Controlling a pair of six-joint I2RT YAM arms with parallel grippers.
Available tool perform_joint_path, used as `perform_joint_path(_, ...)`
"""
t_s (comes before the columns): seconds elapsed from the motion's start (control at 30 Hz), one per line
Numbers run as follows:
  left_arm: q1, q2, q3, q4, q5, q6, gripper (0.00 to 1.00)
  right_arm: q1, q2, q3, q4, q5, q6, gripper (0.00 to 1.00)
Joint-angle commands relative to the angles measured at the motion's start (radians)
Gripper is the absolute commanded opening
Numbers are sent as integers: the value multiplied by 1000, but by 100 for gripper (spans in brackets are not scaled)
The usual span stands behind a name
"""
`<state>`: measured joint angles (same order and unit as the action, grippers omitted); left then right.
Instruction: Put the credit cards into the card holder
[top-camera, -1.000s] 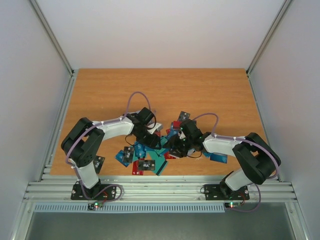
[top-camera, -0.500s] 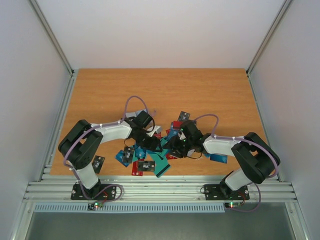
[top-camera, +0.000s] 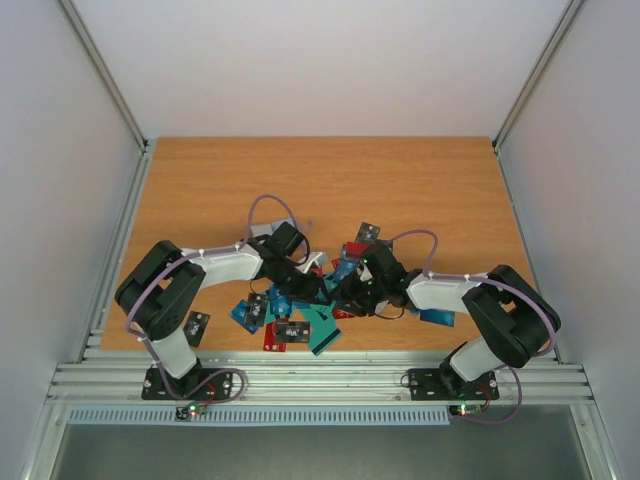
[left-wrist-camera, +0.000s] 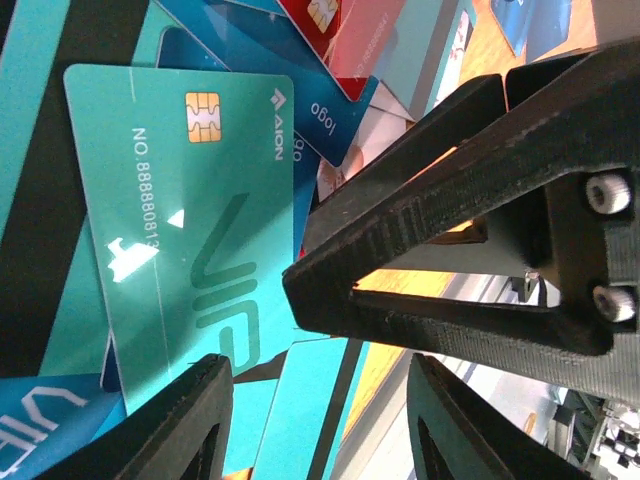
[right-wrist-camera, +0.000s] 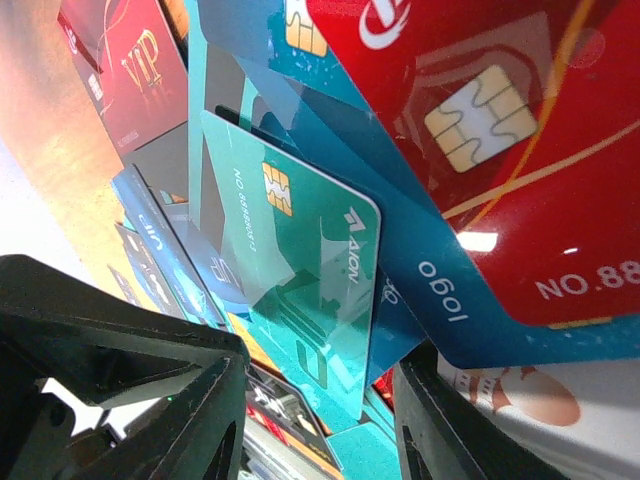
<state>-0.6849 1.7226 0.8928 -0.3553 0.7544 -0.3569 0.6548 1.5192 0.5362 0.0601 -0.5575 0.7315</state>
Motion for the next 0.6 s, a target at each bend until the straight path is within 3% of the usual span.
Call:
perform_joint_path(0.0, -4, -28, -2, 39, 34, -20, 49, 6, 1, -15, -11, 7, -29, 42)
perform_joint_path(0.17, -5, -106, 31, -79, -179, 9, 49, 5, -16, -25, -25, 10, -39, 42)
perform_joint_path(0.33, -5, -63, 55, -112, -215, 43, 48, 5, -10, -35, -13, 14, -56, 42)
perform_joint_path(0.57, -4, 14, 77, -108, -228, 67, 37, 6, 9, -60, 25, 10, -55, 39)
